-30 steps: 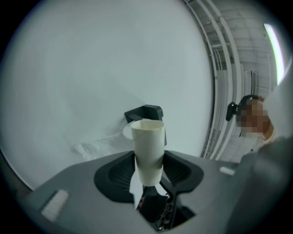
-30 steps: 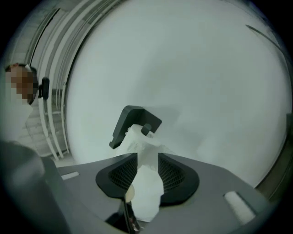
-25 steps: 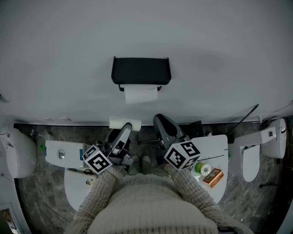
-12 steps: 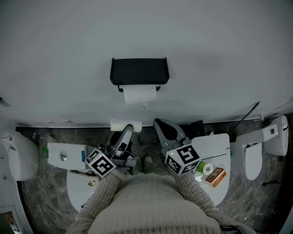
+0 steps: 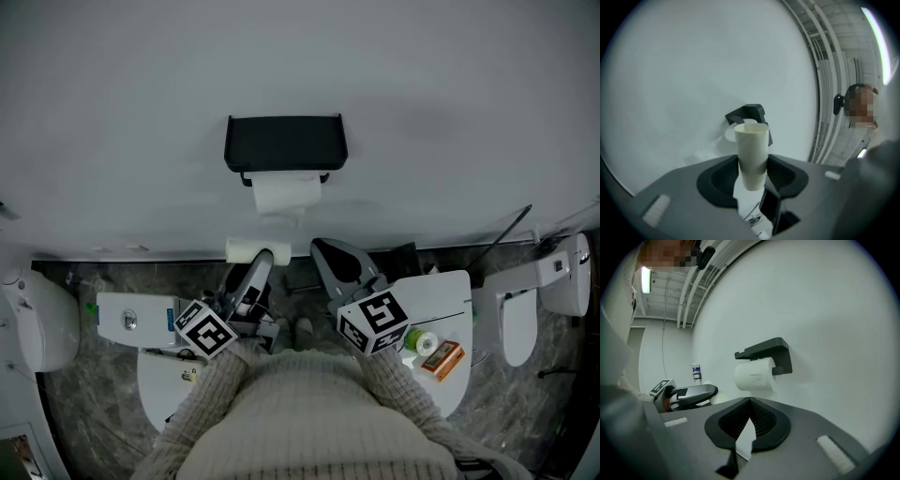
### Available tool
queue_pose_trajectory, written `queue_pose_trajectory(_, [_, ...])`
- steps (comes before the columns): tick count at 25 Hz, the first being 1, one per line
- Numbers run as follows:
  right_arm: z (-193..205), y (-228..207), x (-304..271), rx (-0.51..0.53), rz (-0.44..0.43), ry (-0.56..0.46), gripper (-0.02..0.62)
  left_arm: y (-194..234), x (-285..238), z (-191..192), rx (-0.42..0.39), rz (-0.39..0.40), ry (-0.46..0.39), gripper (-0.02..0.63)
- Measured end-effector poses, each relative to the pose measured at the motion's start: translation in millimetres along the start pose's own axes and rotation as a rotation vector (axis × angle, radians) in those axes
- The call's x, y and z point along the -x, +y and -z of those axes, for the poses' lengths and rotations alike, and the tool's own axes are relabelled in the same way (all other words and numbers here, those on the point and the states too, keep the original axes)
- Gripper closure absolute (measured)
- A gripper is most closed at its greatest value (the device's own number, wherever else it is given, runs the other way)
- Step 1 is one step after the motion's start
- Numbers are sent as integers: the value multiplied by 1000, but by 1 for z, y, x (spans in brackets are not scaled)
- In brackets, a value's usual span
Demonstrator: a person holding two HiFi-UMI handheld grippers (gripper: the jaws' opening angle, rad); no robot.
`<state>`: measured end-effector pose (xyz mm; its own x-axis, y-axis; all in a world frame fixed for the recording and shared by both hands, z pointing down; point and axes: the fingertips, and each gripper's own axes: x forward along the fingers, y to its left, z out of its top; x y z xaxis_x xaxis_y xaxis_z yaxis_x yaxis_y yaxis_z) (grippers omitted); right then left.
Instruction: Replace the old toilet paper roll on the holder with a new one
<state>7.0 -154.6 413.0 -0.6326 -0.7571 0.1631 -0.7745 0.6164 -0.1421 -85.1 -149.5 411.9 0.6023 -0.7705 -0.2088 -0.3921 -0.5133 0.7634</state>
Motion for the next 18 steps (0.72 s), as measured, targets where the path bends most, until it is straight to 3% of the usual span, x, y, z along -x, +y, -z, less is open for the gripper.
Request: queue_pose_trajectory(18, [0, -2, 1, 13, -6, 17, 595, 0, -1, -5, -20, 1, -6, 430])
